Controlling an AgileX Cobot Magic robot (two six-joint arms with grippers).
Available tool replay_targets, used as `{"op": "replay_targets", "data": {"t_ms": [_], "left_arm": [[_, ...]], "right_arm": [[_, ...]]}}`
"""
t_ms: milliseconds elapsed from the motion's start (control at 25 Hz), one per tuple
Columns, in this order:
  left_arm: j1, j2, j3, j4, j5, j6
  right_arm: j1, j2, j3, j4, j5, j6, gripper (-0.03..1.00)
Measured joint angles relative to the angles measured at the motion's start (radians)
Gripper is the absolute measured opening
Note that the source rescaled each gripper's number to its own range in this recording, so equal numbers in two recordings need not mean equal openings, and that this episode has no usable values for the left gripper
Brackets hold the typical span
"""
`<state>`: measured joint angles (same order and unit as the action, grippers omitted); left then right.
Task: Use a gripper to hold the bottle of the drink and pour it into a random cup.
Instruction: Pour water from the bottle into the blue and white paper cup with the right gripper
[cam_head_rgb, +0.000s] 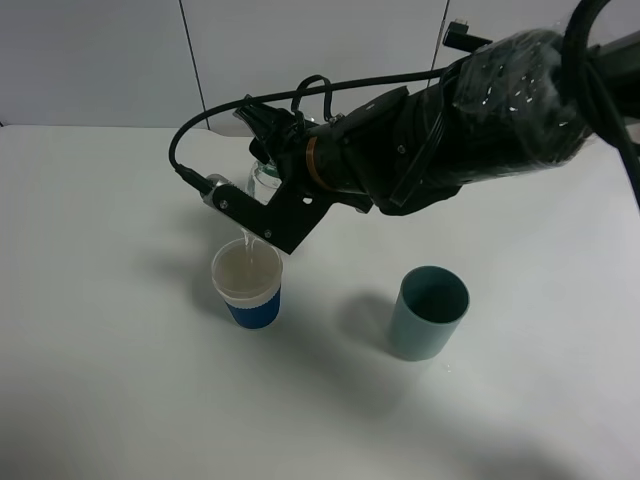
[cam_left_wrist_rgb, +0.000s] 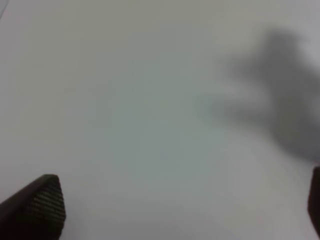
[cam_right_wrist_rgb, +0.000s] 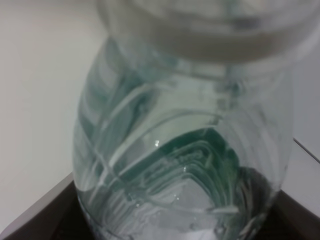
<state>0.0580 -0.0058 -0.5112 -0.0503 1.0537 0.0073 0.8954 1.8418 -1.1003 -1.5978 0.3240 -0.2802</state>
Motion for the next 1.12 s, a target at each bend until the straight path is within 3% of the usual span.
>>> {"op": "replay_targets", "data": {"t_ms": [1120], "left_arm": [[0.0, 0.0, 0.0, 0.0, 0.0, 0.0]], "right_arm": [[0.0, 0.0, 0.0, -0.049, 0.0, -0.007, 0.0]]}}
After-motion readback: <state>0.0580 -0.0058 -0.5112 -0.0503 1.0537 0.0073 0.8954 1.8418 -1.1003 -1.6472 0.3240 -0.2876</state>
